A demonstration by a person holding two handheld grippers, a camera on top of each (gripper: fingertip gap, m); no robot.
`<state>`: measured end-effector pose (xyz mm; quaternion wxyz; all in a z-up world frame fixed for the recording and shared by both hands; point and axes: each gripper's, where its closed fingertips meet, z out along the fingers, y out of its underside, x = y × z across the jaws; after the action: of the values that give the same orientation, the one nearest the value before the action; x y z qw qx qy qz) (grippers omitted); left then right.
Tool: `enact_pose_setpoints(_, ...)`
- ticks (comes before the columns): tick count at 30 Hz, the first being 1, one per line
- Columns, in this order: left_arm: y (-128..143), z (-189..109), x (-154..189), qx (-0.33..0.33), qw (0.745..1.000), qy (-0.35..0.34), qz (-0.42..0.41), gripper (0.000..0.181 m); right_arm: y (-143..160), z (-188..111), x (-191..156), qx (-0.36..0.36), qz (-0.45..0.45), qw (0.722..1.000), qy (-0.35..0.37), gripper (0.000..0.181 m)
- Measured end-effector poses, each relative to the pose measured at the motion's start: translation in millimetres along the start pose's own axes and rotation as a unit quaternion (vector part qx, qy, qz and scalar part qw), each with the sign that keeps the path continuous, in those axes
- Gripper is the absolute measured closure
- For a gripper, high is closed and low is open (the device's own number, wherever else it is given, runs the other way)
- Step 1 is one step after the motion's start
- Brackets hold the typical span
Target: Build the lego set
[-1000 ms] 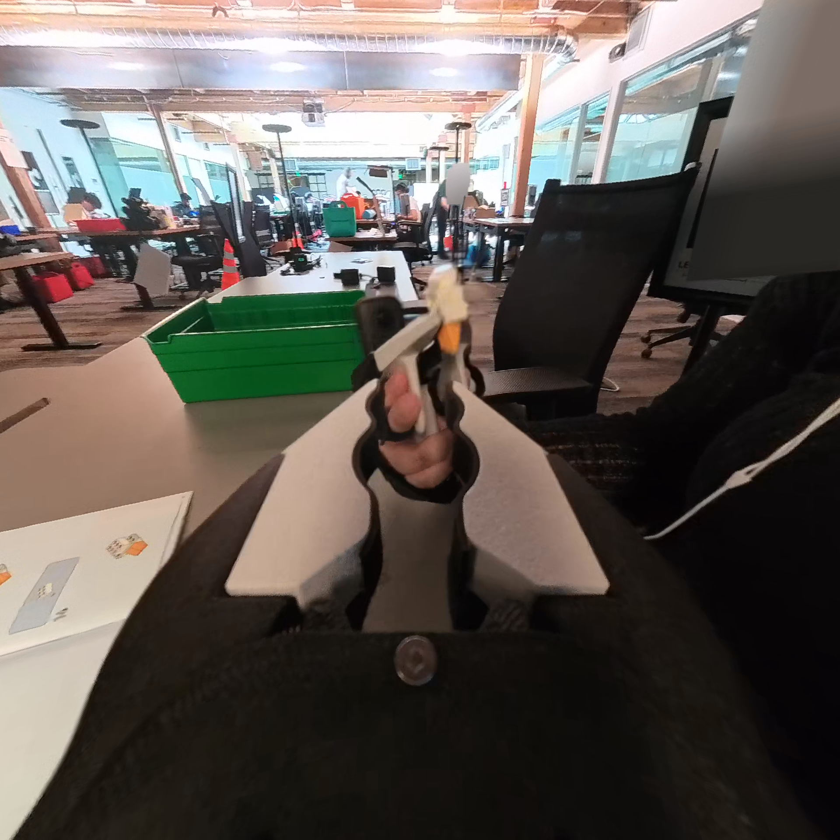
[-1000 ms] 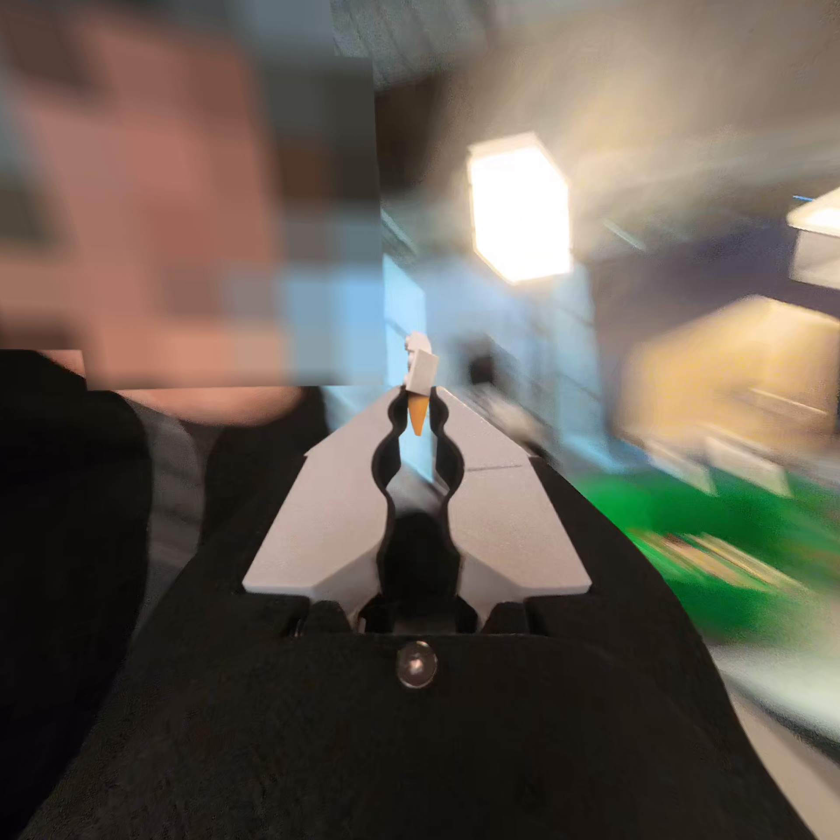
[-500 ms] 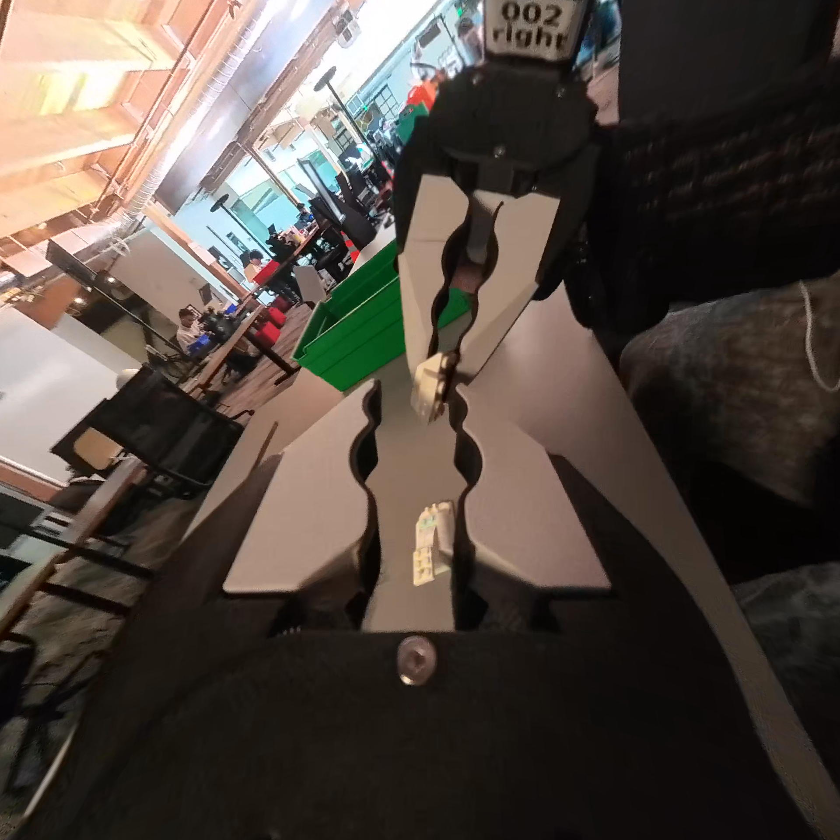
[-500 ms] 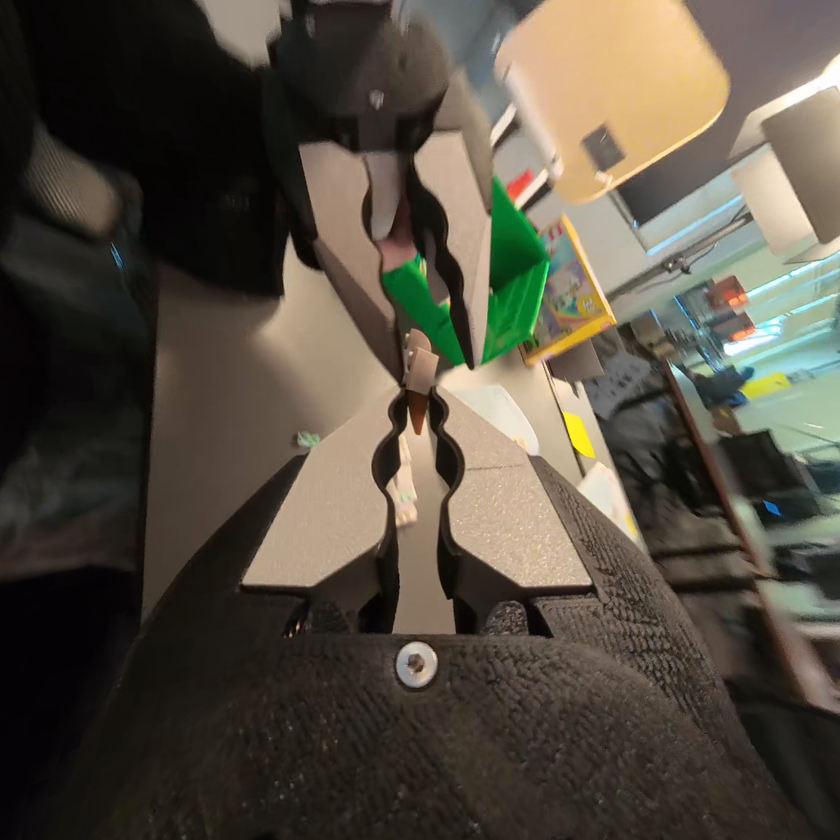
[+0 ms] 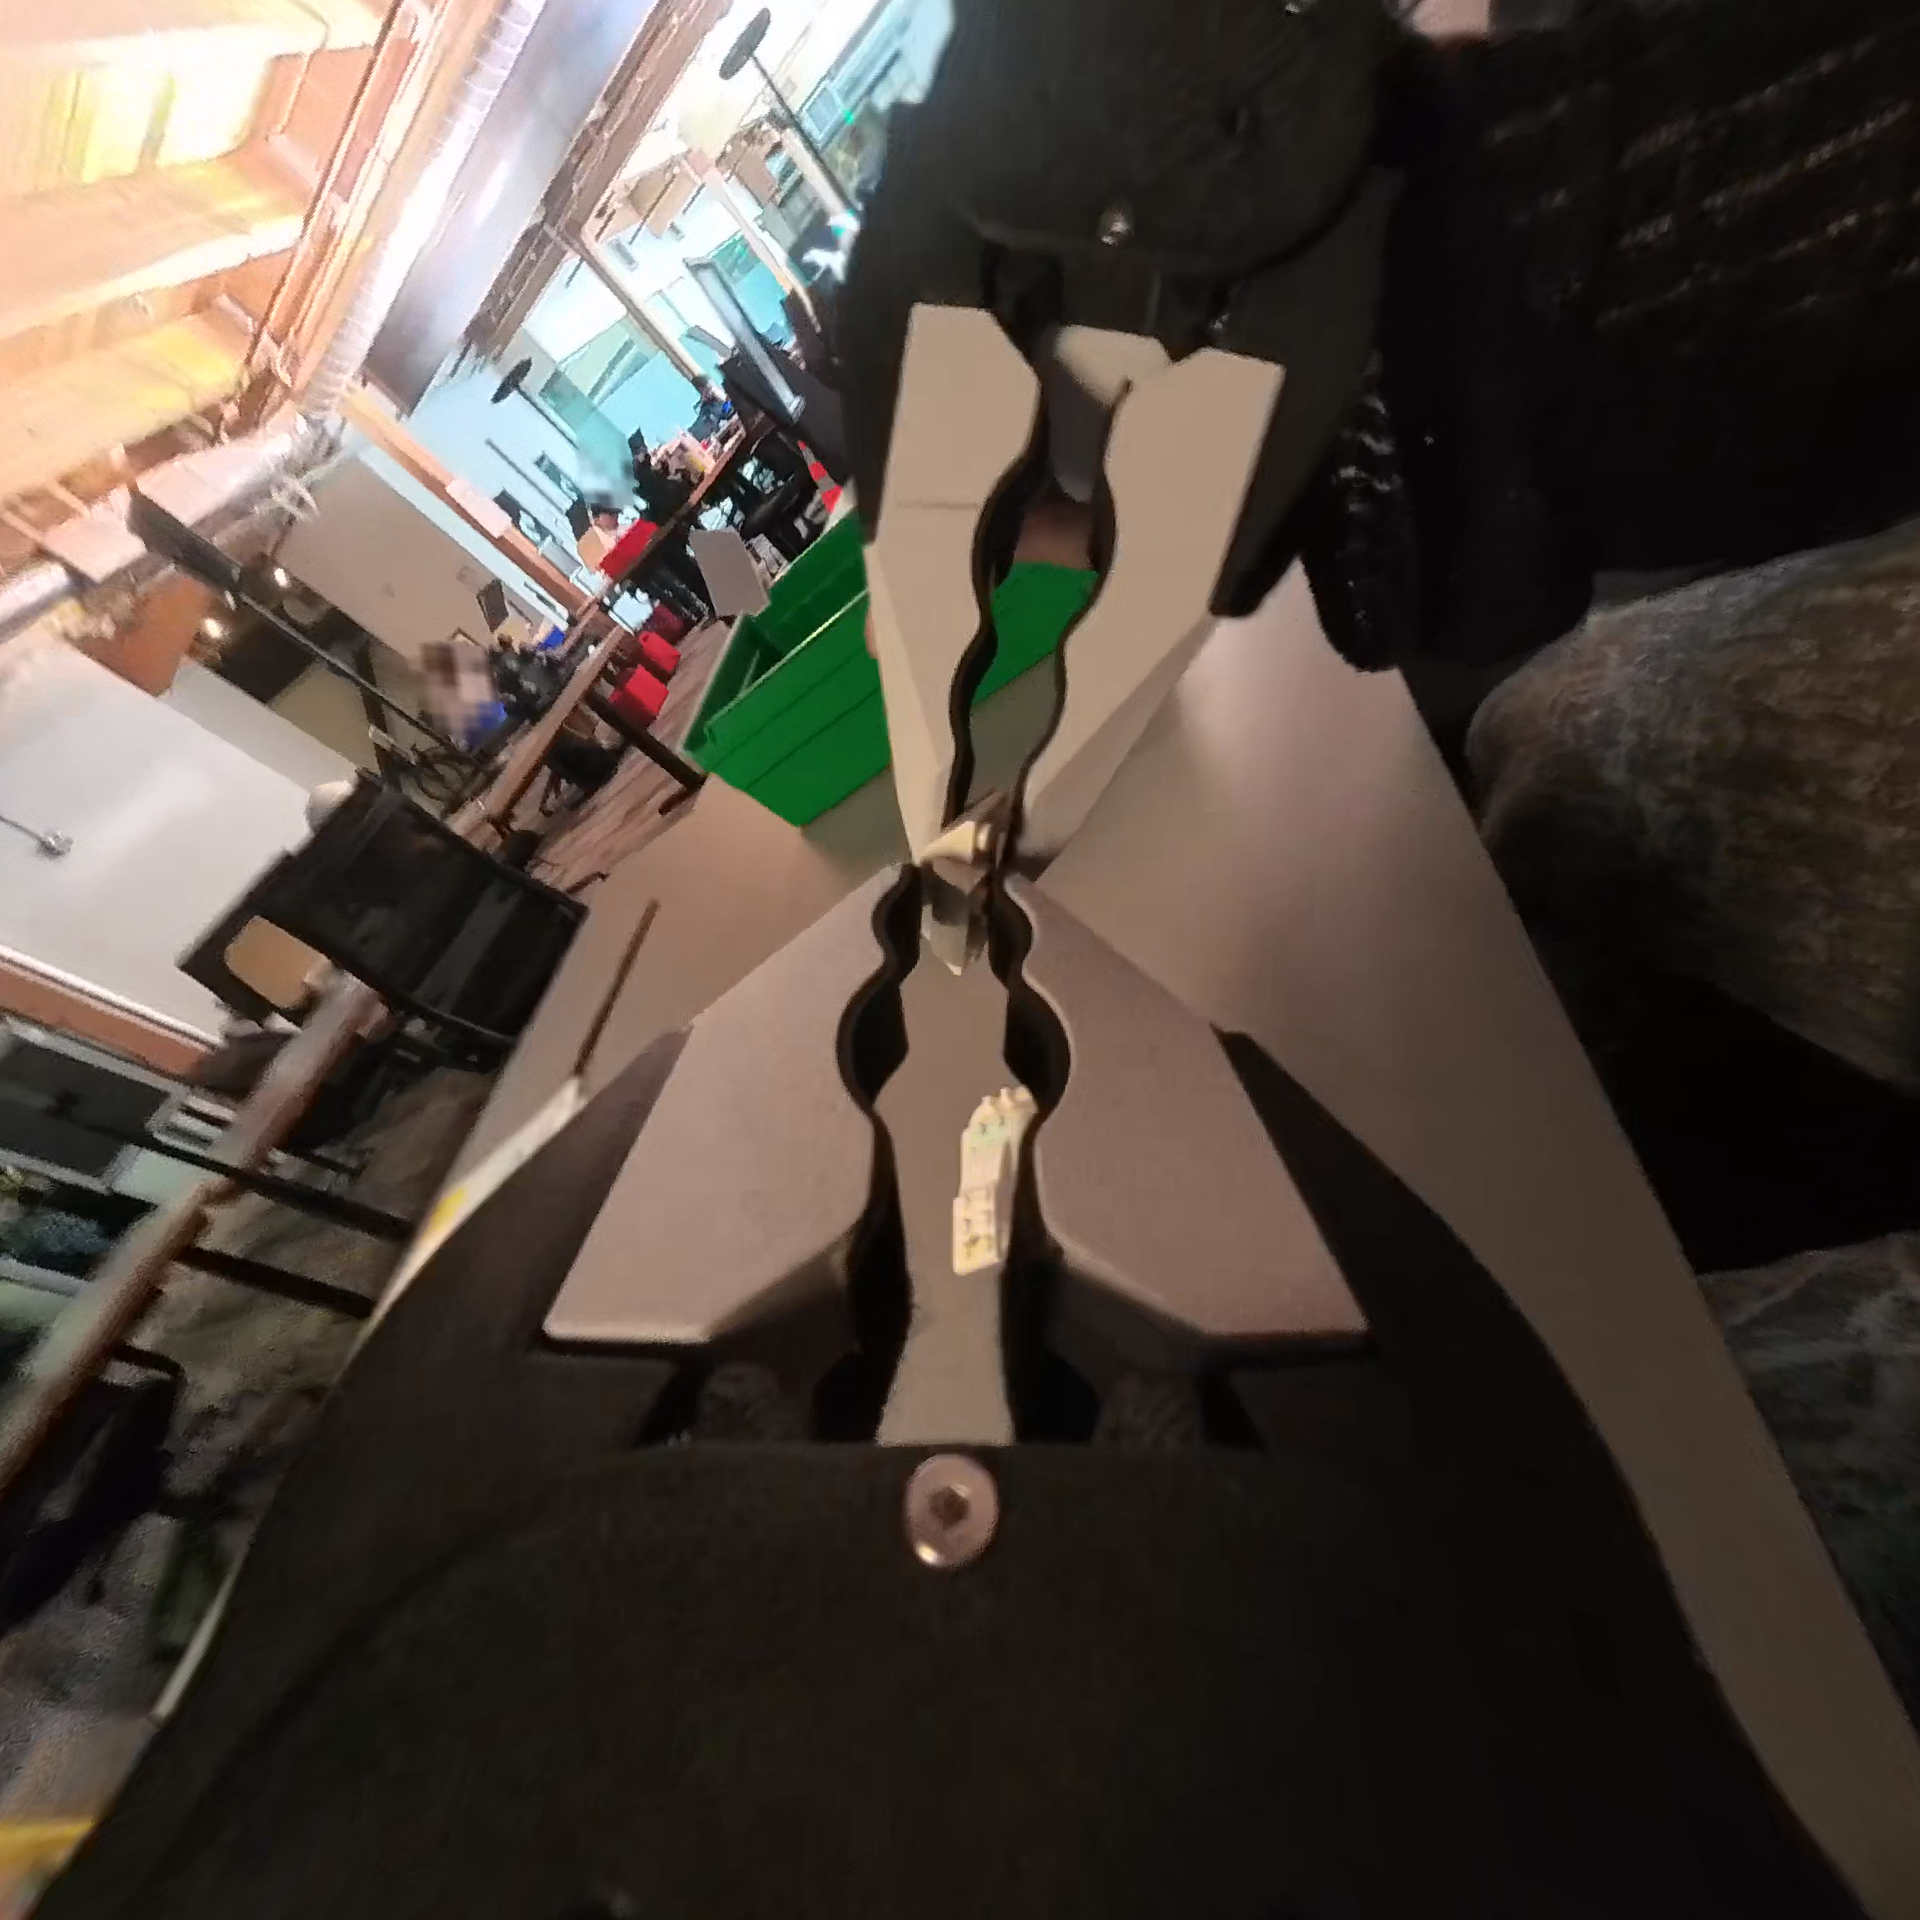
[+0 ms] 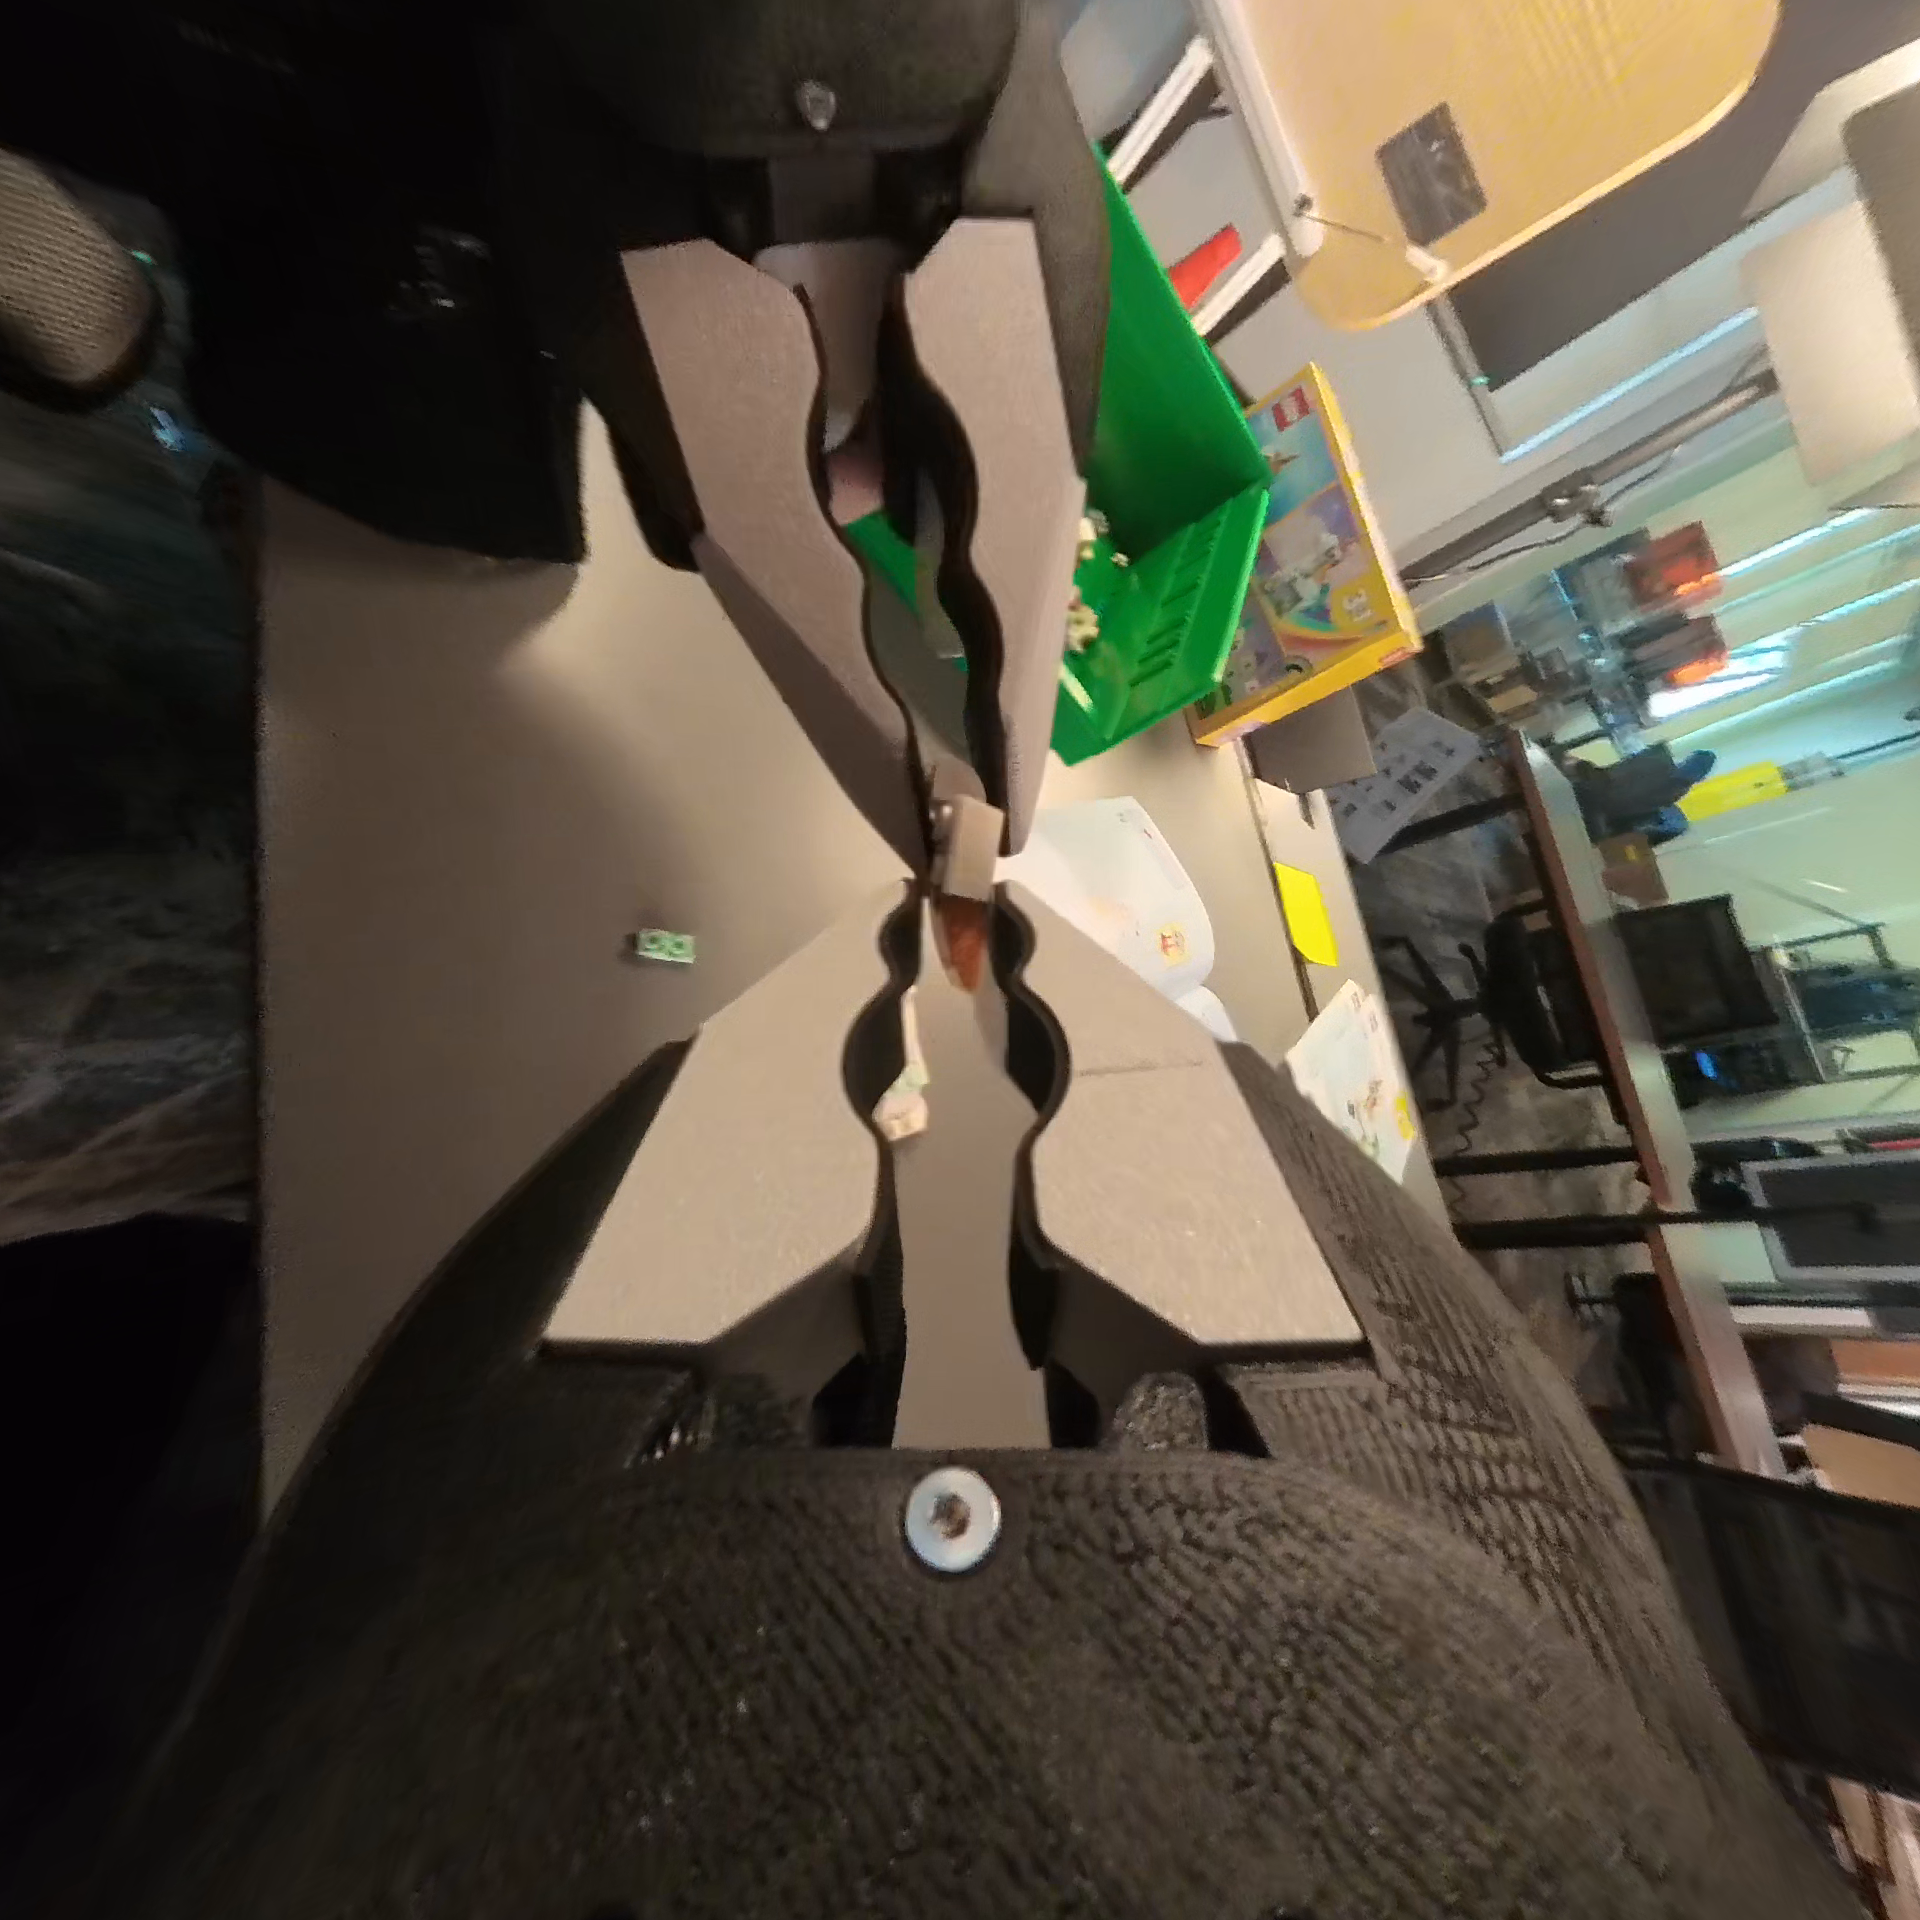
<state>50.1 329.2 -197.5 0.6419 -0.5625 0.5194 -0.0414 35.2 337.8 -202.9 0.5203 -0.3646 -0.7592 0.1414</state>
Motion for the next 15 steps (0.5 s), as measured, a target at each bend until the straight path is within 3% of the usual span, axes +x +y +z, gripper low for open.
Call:
enact_pose_setpoints(3, 16, 5, -13, -0.02, 0.989, -0.005, -0.145, 0.17, 8, 3, 9, -0.004, -0.036, 0.998, 0.049, 0.131)
enact_pose_setpoints(5, 20, 6, -19, -0.009, 0.952, 0.023, -0.304, 0.17, 12, 4, 12, -0.011, -0.092, 0.992, 0.089, 0.128)
enact_pose_setpoints(8, 21, 6, -16, 0.01, 0.886, 0.083, -0.455, 0.169, 14, 7, 11, -0.023, -0.166, 0.977, 0.131, 0.13)
enact_pose_setpoints(11, 24, 7, -10, 0.013, 0.831, 0.127, -0.541, 0.169, 9, 11, 8, -0.013, -0.205, 0.967, 0.151, 0.141)
enact_pose_setpoints(15, 31, 8, -10, 0.02, 0.782, 0.147, -0.606, 0.17, 9, 17, 6, -0.008, -0.217, 0.964, 0.153, 0.144)
